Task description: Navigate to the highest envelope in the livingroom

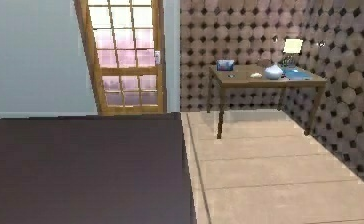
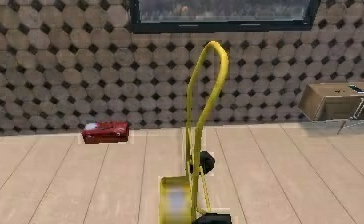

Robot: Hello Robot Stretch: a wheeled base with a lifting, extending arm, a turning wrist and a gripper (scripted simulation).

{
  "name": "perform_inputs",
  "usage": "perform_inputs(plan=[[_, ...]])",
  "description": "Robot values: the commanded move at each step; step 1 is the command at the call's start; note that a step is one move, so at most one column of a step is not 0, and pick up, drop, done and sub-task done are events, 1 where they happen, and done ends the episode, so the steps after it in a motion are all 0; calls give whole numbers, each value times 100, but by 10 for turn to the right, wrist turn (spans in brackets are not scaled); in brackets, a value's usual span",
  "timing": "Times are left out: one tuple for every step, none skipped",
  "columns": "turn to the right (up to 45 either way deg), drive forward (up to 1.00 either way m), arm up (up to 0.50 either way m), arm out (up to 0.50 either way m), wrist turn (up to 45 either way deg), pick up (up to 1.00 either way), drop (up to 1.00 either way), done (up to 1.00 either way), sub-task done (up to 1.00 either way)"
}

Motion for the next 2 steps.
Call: perform_inputs(plan=[[0, 100, 0, 0, 0, 0, 0, 0, 0], [30, 0, 0, 0, 0, 0, 0, 0, 0]])
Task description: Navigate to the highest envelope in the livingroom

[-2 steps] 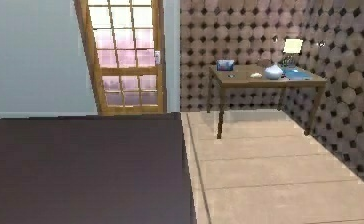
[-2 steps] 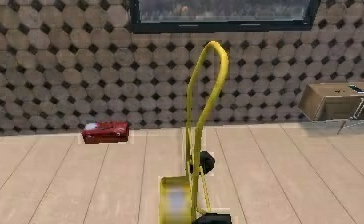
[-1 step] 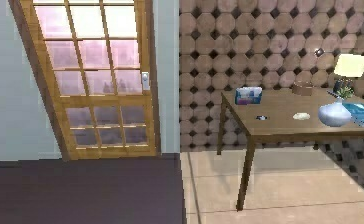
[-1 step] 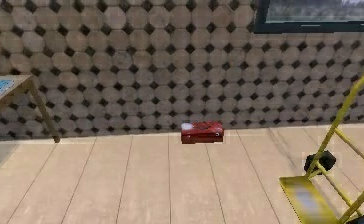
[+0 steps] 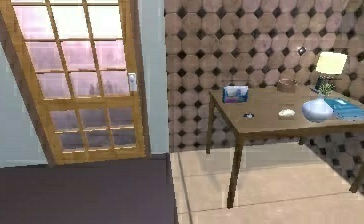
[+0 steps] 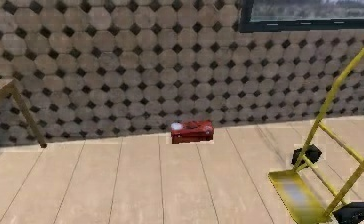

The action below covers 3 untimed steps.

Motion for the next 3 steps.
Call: perform_inputs(plan=[[0, 75, 0, 0, 0, 0, 0, 0, 0], [240, 0, 0, 0, 0, 0, 0, 0, 0], [0, 0, 0, 0, 0, 0, 0, 100, 0]])
